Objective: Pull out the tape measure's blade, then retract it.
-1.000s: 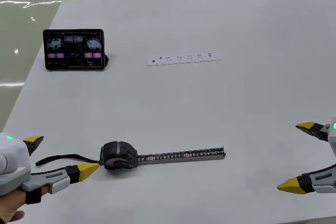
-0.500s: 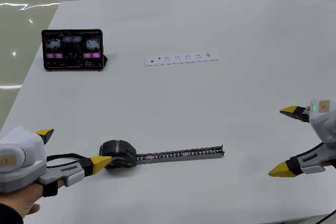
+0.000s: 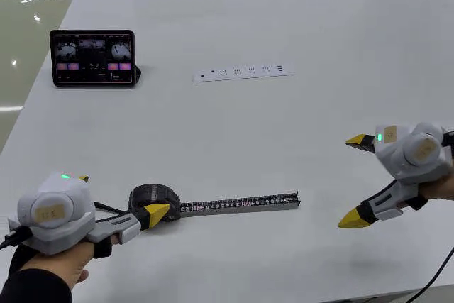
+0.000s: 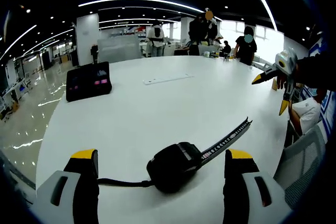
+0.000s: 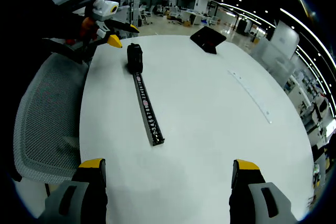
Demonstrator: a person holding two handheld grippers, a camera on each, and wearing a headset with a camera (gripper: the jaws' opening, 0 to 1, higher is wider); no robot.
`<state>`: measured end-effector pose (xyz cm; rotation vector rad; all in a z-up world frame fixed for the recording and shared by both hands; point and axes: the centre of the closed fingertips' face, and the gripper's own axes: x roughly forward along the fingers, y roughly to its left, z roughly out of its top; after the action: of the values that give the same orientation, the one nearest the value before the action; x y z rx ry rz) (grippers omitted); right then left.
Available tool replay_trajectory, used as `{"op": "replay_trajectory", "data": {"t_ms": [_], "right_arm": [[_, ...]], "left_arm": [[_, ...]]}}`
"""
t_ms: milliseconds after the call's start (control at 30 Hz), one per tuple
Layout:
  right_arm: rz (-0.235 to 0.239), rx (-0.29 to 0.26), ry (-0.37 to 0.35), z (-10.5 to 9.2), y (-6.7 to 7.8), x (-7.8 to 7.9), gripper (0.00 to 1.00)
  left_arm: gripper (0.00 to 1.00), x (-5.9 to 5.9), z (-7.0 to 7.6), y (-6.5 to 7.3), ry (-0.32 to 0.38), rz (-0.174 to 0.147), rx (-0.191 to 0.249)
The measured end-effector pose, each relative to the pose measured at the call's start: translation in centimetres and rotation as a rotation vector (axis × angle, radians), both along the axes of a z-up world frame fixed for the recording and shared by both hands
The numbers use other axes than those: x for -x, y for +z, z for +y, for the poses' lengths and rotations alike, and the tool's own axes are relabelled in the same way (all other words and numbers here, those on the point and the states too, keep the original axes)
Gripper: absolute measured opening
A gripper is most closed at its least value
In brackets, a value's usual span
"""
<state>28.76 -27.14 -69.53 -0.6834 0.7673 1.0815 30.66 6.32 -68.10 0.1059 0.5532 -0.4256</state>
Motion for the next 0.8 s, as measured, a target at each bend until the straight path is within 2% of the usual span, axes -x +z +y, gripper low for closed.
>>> {"op": "replay_trajectory", "data": {"t_ms": [67, 167, 300, 333, 400, 467, 533, 733, 800], "right_arm": [[0.006, 0.001, 0.013, 0.6, -0.3, -0.4, 0.99], [0.019, 0.008, 0.032, 1.3, -0.9, -0.7, 0.99], [0.051, 0.021, 0.058, 1.9, -2.5, -1.2, 0.99], [0.071, 0.043, 0.064, 1.9, -3.2, -1.2, 0.99], [0.075, 0.061, 0.091, 2.3, -3.9, -1.3, 0.99], [0.086, 0.07, 0.097, 2.3, -4.6, -1.7, 0.99], [0.097, 0.076, 0.106, 2.7, -5.1, -1.8, 0.99], [0.109, 0.091, 0.126, 3.6, -6.4, -2.2, 0.99], [0.096, 0.101, 0.133, 3.7, -6.6, -2.3, 0.91]], "left_arm": [[0.99, -0.3, -0.4, -0.2, 0.03, 0.007, 0.051], [0.99, -0.6, -0.5, -0.7, 0.065, 0.004, 0.059], [0.99, -0.4, -0.6, -1.8, 0.089, -0.011, 0.027], [0.99, -0.4, -0.6, -2.1, 0.1, -0.013, 0.02], [0.99, -0.4, -0.6, -2.7, 0.108, -0.019, 0.003], [0.99, -0.4, -0.7, -2.9, 0.124, -0.023, 0.011], [0.99, -0.6, -0.8, -2.8, 0.148, -0.044, 0.029], [0.99, -1.0, -1.6, -2.8, 0.168, -0.099, 0.013], [0.99, -1.2, -1.9, -2.9, 0.171, -0.117, 0.01]]}}
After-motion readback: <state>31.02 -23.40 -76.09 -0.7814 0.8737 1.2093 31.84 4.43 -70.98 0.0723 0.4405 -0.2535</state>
